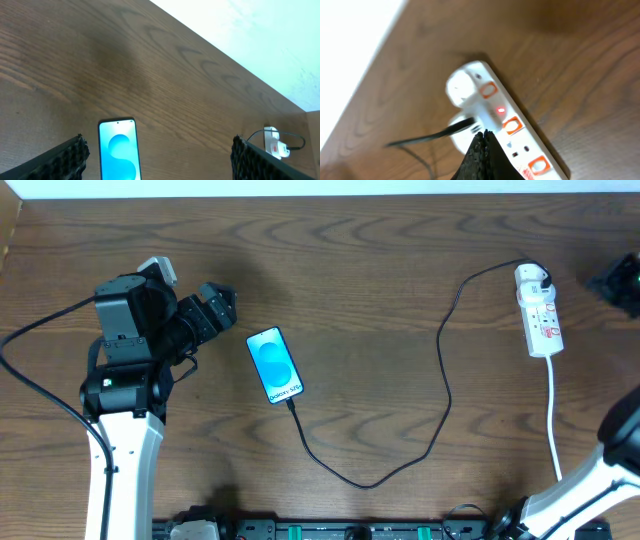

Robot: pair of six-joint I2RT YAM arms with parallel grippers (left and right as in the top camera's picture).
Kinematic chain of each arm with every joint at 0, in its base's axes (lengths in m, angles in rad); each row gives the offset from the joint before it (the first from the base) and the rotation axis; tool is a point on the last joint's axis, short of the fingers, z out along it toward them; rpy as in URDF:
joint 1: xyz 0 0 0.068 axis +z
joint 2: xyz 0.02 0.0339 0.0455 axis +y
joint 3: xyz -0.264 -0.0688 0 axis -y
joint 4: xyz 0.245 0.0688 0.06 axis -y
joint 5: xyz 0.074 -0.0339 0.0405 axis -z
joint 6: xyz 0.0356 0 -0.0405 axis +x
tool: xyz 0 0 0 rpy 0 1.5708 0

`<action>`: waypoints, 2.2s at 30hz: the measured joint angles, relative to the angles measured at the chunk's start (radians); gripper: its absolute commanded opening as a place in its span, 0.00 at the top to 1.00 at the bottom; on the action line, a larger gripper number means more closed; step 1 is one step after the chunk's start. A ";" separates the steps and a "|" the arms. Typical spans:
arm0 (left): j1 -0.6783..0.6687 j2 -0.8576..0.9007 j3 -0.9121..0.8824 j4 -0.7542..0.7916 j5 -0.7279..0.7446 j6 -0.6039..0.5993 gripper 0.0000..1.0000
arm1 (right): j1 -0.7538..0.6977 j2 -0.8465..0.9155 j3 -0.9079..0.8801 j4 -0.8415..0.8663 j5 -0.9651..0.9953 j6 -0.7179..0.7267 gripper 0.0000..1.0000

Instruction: Plug charger to phone and switch on socket

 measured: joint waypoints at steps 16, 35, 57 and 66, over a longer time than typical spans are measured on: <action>0.000 0.000 0.000 0.000 0.000 0.000 0.08 | 0.157 -0.325 0.007 -0.339 0.030 -0.211 0.93; 0.000 0.000 0.000 0.000 0.000 0.000 0.08 | 0.401 -0.646 0.008 -0.607 0.298 -0.322 0.01; 0.000 0.000 0.000 0.000 0.000 0.000 0.07 | 0.401 -0.646 0.008 -0.607 0.301 -0.322 0.01; 0.000 0.000 0.000 0.000 0.000 0.000 0.08 | 0.401 -0.645 0.008 -0.612 0.301 -0.322 0.01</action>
